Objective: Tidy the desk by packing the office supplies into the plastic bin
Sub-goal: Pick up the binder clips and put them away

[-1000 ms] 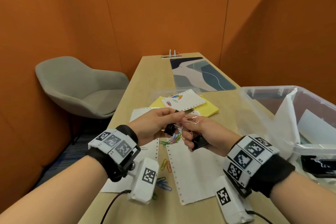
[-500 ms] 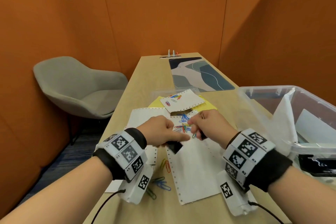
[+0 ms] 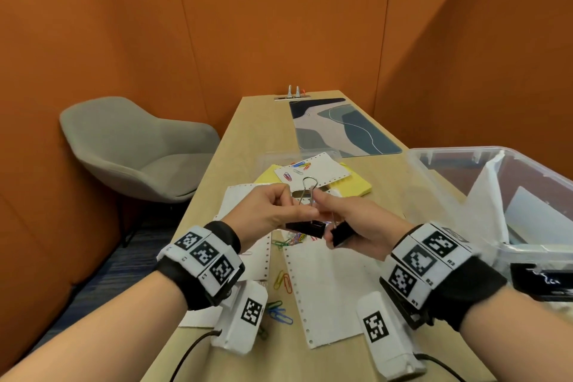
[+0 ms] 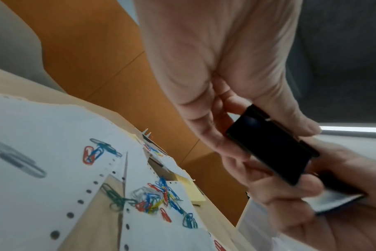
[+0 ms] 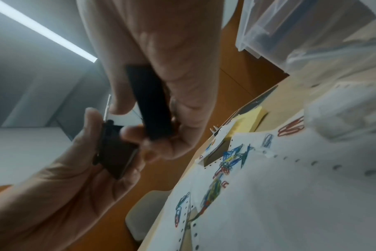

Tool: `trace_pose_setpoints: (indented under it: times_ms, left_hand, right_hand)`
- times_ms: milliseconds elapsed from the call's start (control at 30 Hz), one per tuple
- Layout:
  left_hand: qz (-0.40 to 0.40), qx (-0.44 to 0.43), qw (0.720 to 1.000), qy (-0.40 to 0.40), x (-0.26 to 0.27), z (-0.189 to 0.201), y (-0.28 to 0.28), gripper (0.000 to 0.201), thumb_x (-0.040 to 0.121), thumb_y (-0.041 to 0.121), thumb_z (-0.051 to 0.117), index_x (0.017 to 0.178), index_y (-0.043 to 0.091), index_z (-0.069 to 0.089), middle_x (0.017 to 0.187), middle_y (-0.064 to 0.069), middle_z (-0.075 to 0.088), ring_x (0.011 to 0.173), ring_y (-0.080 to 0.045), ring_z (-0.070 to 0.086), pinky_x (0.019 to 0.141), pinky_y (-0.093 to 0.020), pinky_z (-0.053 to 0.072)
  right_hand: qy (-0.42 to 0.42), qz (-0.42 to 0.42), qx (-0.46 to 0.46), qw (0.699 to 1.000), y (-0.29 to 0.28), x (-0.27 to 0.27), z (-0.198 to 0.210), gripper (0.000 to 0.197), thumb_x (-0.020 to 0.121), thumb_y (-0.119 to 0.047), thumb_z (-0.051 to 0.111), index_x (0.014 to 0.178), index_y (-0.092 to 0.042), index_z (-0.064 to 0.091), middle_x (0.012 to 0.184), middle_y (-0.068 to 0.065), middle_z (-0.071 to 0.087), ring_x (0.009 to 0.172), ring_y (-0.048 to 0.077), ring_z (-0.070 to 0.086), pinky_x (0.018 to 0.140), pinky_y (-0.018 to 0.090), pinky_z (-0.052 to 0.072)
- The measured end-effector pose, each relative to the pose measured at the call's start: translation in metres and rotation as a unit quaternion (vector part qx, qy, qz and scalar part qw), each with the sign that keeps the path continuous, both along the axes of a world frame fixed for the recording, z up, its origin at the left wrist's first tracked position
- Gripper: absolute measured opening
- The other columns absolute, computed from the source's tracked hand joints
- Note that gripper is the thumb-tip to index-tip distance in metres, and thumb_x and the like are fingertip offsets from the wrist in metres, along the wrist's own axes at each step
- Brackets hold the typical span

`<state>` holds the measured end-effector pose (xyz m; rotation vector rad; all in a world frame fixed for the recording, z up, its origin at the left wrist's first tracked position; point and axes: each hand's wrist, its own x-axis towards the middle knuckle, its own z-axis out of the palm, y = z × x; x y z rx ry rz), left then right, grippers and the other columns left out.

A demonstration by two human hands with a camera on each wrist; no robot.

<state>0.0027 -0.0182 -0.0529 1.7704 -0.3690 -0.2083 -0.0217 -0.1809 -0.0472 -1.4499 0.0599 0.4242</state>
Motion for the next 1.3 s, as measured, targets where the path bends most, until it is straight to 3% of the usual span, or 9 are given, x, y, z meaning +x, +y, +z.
trace_pose_setpoints:
  times_ms: [100, 267, 400, 567, 733, 833, 933, 1067, 1300]
  left_hand:
    - [0.008, -0.027, 0.999, 0.022, 0.000, 0.003, -0.002, 0.035, 0.074, 0.003, 0.073, 0.063, 0.014, 0.041, 0.045, 0.003, 0.050, 0.047, -0.010, 0.061, 0.045, -0.014, 0.045]
    - [-0.022, -0.031, 0.995, 0.088, -0.001, 0.005, -0.003, 0.019, 0.077, 0.011, 0.072, 0.091, 0.011, 0.060, 0.063, 0.002, 0.067, 0.078, -0.024, 0.070, 0.074, -0.036, 0.058]
    - [-0.067, -0.018, 0.989, 0.134, -0.008, 0.010, -0.004, 0.017, 0.082, 0.016, 0.068, 0.099, 0.017, 0.069, 0.086, -0.002, 0.072, 0.084, -0.018, 0.070, 0.061, -0.026, 0.057]
    - [0.014, -0.049, 0.989, 0.138, -0.005, 0.012, -0.009, 0.009, 0.085, 0.018, 0.065, 0.083, 0.010, 0.070, 0.081, -0.008, 0.063, 0.075, -0.022, 0.065, 0.055, -0.024, 0.056]
    - [0.052, -0.119, 0.973, 0.192, -0.003, 0.006, -0.013, 0.032, 0.089, 0.023, 0.059, 0.113, 0.002, 0.064, 0.099, -0.009, 0.063, 0.074, -0.016, 0.063, 0.061, -0.021, 0.057]
    - [0.063, -0.097, 0.976, 0.183, -0.005, 0.004, -0.017, 0.023, 0.089, 0.025, 0.060, 0.104, 0.010, 0.065, 0.094, -0.004, 0.063, 0.076, -0.014, 0.062, 0.068, -0.025, 0.053]
    - [0.098, -0.079, 0.987, 0.097, -0.005, 0.008, -0.015, 0.005, 0.084, 0.019, 0.066, 0.087, 0.016, 0.068, 0.089, 0.004, 0.065, 0.084, -0.011, 0.058, 0.074, -0.025, 0.045]
    - [0.110, -0.081, 0.990, -0.015, -0.006, 0.013, -0.017, 0.007, 0.081, 0.007, 0.068, 0.079, 0.014, 0.069, 0.077, -0.002, 0.063, 0.060, -0.007, 0.056, 0.063, -0.019, 0.046]
    - [-0.032, -0.154, 0.982, 0.106, -0.015, 0.036, -0.011, 0.010, 0.085, 0.002, 0.058, 0.087, 0.008, 0.066, 0.067, 0.002, 0.065, 0.053, -0.005, 0.063, 0.057, -0.014, 0.055]
  right_hand:
    - [-0.046, -0.021, 0.008, 0.999, 0.002, 0.001, 0.001, 0.018, 0.089, -0.030, 0.058, 0.096, -0.014, 0.065, 0.075, -0.003, 0.060, 0.049, 0.008, 0.039, 0.049, 0.018, 0.036]
    - [-0.146, -0.040, -0.029, 0.988, 0.006, 0.000, -0.001, 0.015, 0.092, -0.022, 0.054, 0.096, -0.022, 0.068, 0.070, -0.004, 0.056, 0.050, 0.008, 0.038, 0.054, 0.022, 0.031]
    - [-0.175, -0.043, -0.062, 0.982, 0.003, 0.000, -0.006, 0.025, 0.088, -0.027, 0.058, 0.105, -0.012, 0.070, 0.044, -0.010, 0.047, 0.054, 0.010, 0.040, 0.059, 0.023, 0.034]
    - [-0.170, -0.057, 0.003, 0.984, 0.000, -0.004, -0.007, 0.031, 0.080, -0.028, 0.064, 0.107, -0.012, 0.065, 0.071, -0.002, 0.057, 0.050, 0.010, 0.039, 0.055, 0.022, 0.035]
    - [-0.180, -0.032, -0.091, 0.979, 0.002, -0.006, -0.010, 0.030, 0.079, -0.008, 0.070, 0.108, -0.007, 0.063, 0.068, -0.005, 0.061, 0.045, 0.009, 0.044, 0.050, 0.018, 0.038]
    - [-0.197, -0.038, -0.113, 0.973, 0.001, -0.005, -0.009, 0.018, 0.083, 0.000, 0.064, 0.100, -0.006, 0.063, 0.058, -0.008, 0.061, 0.035, 0.001, 0.045, 0.042, 0.011, 0.038]
    - [-0.186, -0.035, -0.144, 0.971, 0.000, -0.005, -0.007, 0.005, 0.088, -0.011, 0.061, 0.083, -0.014, 0.062, 0.042, -0.009, 0.054, 0.036, 0.004, 0.042, 0.044, 0.014, 0.037]
    - [-0.151, -0.043, -0.120, 0.980, -0.002, -0.003, -0.005, 0.018, 0.089, -0.022, 0.059, 0.073, -0.014, 0.059, 0.054, 0.006, 0.049, 0.042, 0.010, 0.041, 0.052, 0.023, 0.035]
    - [-0.040, -0.086, 0.128, 0.987, -0.006, -0.010, -0.001, 0.063, 0.091, -0.060, 0.025, 0.084, -0.009, 0.061, 0.073, 0.011, 0.060, 0.058, 0.019, 0.050, 0.049, 0.024, 0.048]
